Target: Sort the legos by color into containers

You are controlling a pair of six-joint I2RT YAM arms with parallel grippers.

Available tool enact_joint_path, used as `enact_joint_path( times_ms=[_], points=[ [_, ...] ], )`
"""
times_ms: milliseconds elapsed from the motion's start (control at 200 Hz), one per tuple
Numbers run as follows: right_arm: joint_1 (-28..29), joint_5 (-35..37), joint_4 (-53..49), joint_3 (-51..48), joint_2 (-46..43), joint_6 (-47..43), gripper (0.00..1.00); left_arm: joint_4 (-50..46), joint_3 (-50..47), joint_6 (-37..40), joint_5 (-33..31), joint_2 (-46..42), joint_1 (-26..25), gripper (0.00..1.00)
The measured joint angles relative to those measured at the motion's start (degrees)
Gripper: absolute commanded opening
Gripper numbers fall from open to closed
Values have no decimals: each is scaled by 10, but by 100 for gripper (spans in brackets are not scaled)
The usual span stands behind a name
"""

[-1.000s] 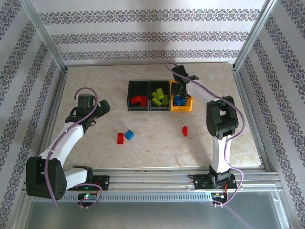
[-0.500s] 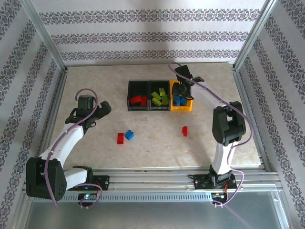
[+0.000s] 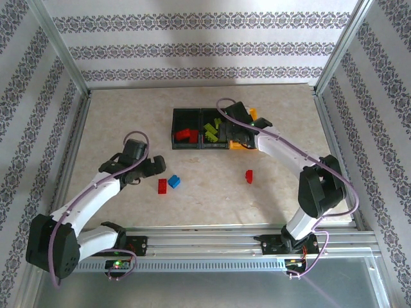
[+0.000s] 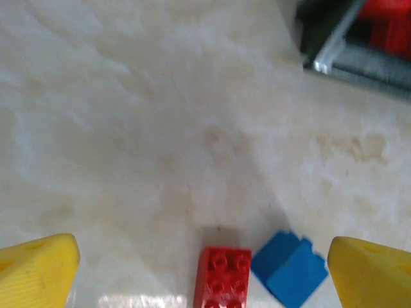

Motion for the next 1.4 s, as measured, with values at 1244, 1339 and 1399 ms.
enact_joint_path(
  times_ms=[1244, 1339, 1399],
  points=[
    [35, 83, 0, -89, -126, 88, 98, -23, -43, -28, -38, 138, -118, 62],
    [35, 83, 0, -89, -127, 88, 98, -25, -40, -28, -39, 141, -118, 56],
    [35, 83, 0, -89, -127, 88, 98, -25, -39, -30, -42, 142, -118, 52]
  ],
)
